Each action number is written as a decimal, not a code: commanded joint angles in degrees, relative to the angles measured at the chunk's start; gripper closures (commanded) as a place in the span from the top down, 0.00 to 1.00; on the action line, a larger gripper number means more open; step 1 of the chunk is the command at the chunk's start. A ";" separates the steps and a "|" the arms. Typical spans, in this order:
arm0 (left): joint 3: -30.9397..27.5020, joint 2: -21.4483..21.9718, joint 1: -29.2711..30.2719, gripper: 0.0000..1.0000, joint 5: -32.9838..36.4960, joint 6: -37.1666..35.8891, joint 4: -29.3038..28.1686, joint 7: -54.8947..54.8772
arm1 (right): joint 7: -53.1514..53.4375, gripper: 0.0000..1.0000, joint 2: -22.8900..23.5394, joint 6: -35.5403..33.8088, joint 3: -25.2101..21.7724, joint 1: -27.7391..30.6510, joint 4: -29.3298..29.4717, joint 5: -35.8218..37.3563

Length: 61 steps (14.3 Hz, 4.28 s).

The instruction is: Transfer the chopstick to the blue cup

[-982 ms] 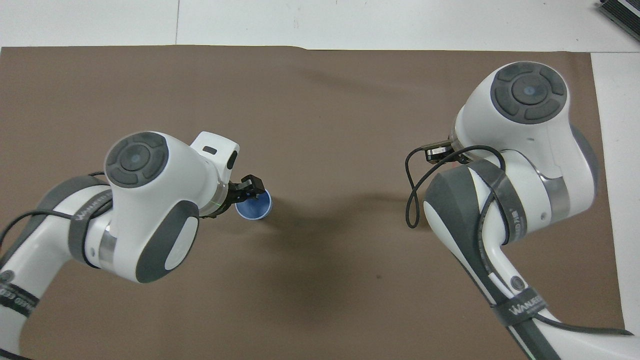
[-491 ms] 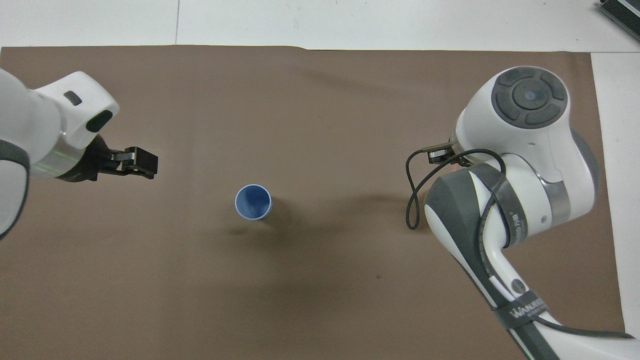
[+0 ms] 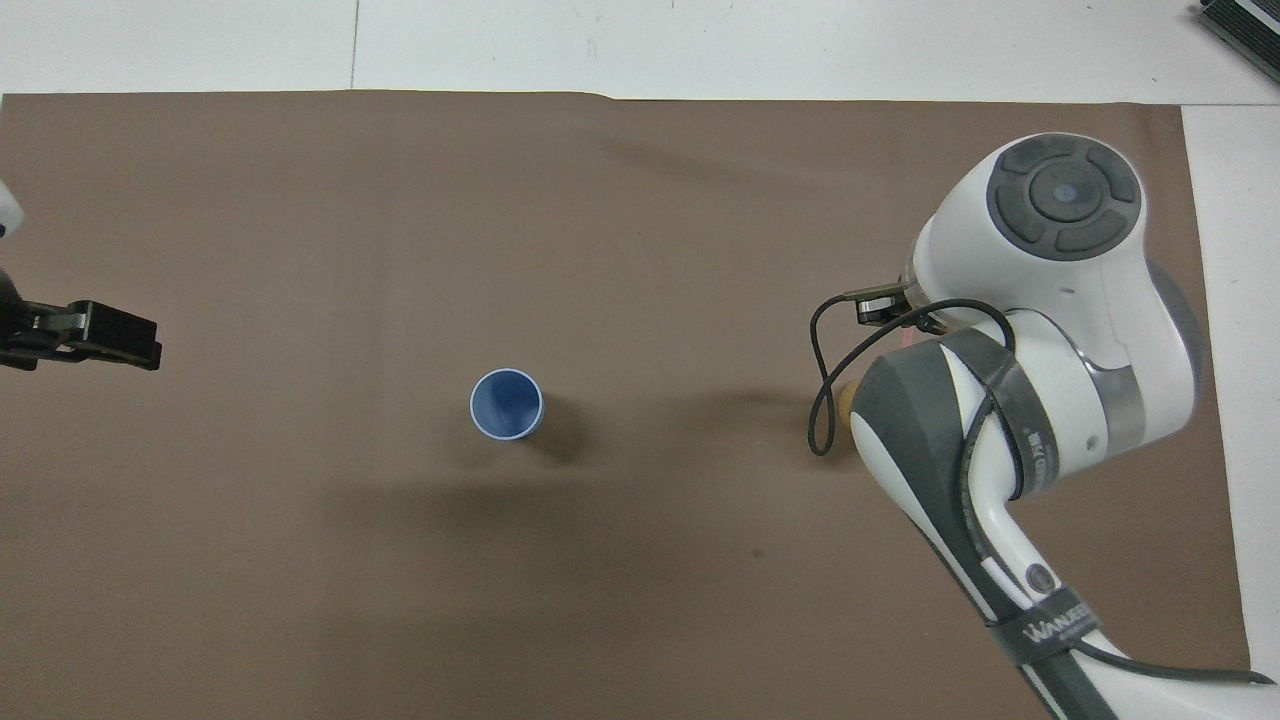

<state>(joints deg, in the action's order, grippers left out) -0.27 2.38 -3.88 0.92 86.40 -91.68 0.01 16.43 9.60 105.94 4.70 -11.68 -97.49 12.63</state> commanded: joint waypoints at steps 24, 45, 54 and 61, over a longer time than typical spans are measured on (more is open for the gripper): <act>0.62 1.39 3.18 1.00 -1.89 -2.11 0.01 -5.90 | 1.59 0.00 -20.14 -0.65 0.48 2.63 -1.21 -12.96; 0.98 1.40 3.18 1.00 -1.89 -2.28 0.18 -5.46 | 31.21 0.00 -12.51 20.00 13.49 -11.69 0.63 -6.76; 0.89 1.40 3.18 1.00 -1.89 -2.28 0.18 -5.46 | 36.39 0.00 -5.83 23.25 13.49 -16.35 0.10 0.55; 0.89 1.40 3.18 1.00 -1.89 -2.28 0.27 -5.46 | 38.77 0.00 -2.49 27.91 13.49 -16.27 -0.42 3.28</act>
<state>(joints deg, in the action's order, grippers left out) 0.51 3.23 -1.28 -0.25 84.82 -91.68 -4.86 53.49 6.42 131.80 18.06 -28.09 -97.56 14.13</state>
